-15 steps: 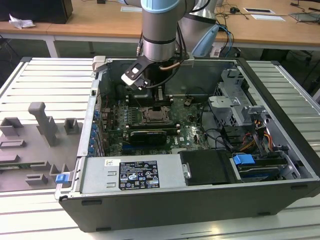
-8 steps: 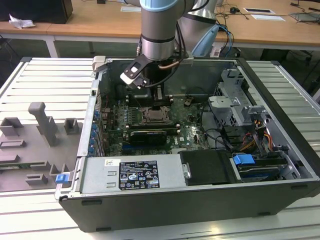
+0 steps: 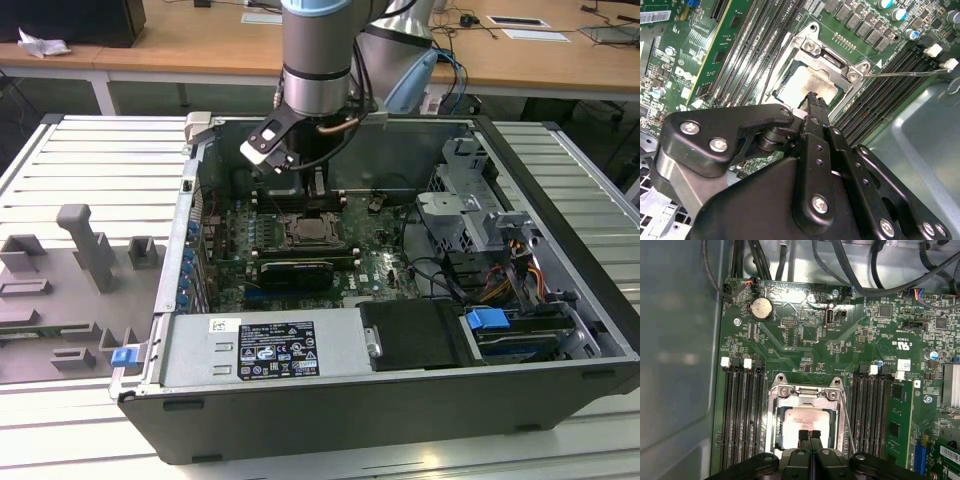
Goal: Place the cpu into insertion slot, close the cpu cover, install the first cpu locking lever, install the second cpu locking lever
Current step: 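Install the first cpu locking lever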
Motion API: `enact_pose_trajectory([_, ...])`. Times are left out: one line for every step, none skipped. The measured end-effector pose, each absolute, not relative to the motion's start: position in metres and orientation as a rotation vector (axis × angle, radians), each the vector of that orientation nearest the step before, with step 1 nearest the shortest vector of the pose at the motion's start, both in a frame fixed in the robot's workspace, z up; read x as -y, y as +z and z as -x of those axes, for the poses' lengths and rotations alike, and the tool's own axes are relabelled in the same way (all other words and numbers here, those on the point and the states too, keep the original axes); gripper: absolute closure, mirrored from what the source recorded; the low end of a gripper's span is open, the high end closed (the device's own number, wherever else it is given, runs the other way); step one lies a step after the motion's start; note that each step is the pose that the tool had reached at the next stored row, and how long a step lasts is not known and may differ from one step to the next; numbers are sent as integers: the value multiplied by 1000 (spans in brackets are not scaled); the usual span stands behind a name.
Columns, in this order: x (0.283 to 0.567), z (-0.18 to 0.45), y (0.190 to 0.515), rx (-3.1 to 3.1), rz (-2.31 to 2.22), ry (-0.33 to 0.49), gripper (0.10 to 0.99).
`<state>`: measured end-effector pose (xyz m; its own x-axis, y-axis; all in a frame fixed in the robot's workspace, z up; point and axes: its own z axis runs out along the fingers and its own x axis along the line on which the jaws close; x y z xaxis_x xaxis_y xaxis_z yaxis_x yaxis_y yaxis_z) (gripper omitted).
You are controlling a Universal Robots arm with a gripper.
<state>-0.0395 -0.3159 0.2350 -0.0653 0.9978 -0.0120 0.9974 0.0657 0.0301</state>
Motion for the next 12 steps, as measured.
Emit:
enact_pose_trajectory([316,40,236,-2272,-2127,21,980])
enact_pose_trajectory([316,40,236,-2272,-2127,21,980])
enact_pose_trajectory([316,40,237,-2272,-2127,21,980])
enact_pose_trajectory([316,40,238,-2272,-2127,21,980])
enact_pose_trajectory([316,40,239,-2272,-2127,21,980])
enact_pose_trajectory([316,40,240,-2272,-2127,21,980])
enact_pose_trajectory([316,40,242,-2272,-2127,21,980])
enact_pose_trajectory([316,39,246,-2271,-2127,21,980])
enact_pose_trajectory([316,39,250,-2271,-2126,18,980])
enact_pose_trajectory([316,39,253,-2271,-2126,19,980])
enact_pose_trajectory([316,40,254,-2271,-2126,19,980])
enact_pose_trajectory([316,40,256,-2271,-2126,19,980])
